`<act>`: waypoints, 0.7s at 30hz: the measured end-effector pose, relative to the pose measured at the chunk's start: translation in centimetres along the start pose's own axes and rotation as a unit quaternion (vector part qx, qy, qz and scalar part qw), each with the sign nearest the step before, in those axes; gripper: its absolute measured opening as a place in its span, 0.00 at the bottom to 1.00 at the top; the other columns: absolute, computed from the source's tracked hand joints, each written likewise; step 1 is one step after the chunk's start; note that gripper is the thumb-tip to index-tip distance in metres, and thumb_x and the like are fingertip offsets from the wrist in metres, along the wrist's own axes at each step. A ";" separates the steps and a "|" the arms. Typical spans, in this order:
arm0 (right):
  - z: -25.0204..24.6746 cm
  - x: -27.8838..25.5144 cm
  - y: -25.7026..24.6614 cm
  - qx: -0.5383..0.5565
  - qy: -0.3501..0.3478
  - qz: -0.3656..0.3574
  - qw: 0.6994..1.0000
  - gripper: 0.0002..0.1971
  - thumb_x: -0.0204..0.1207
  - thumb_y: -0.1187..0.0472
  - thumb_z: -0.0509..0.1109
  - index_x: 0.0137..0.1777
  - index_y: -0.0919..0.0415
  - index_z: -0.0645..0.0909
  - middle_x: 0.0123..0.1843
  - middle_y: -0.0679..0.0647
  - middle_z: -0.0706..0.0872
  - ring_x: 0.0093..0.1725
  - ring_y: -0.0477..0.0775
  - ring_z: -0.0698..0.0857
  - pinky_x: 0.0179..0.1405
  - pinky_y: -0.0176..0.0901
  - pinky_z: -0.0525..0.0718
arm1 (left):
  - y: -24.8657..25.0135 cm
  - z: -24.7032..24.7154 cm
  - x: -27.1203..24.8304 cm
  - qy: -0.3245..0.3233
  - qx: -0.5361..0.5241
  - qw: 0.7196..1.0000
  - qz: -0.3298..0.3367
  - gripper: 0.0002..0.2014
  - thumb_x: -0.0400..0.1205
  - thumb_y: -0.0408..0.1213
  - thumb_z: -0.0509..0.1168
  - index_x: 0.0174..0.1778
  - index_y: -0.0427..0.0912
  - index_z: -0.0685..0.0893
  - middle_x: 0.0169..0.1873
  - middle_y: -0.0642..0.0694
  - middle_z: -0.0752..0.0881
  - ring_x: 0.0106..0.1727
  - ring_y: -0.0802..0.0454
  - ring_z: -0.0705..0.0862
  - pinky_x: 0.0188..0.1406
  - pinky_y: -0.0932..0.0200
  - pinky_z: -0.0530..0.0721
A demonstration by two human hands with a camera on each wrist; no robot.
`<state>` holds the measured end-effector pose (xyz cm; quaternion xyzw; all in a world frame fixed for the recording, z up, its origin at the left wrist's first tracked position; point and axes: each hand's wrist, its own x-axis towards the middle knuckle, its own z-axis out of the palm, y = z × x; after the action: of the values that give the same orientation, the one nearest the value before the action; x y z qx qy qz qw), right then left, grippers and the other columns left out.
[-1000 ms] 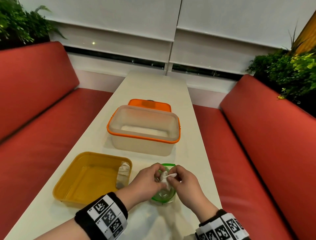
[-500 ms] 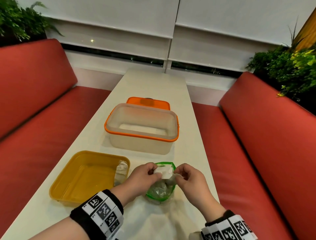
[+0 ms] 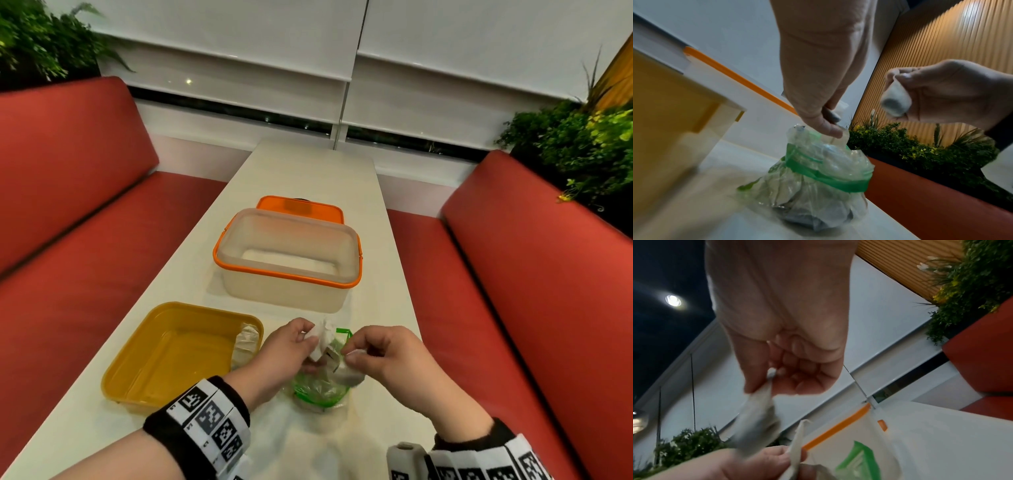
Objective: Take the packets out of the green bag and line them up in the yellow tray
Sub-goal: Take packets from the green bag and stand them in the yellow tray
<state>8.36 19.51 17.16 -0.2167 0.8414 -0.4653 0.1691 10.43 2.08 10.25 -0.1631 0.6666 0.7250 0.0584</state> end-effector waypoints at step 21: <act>7.6 2.5 -2.5 -0.101 0.076 -0.044 0.991 0.08 0.73 0.63 0.74 0.35 0.50 0.81 0.41 0.48 0.83 0.34 0.39 0.81 0.33 0.25 0.75 | 0.9 -5.0 -6.1 -0.134 -0.134 0.981 -0.049 0.11 0.83 0.26 0.60 0.58 0.45 0.77 0.41 0.39 0.86 0.36 0.46 0.86 0.29 0.59 0.85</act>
<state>10.50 11.63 15.19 -0.2333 0.8841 -0.4002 0.0613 16.68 -2.17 12.70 -0.1031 0.5411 0.8190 0.1605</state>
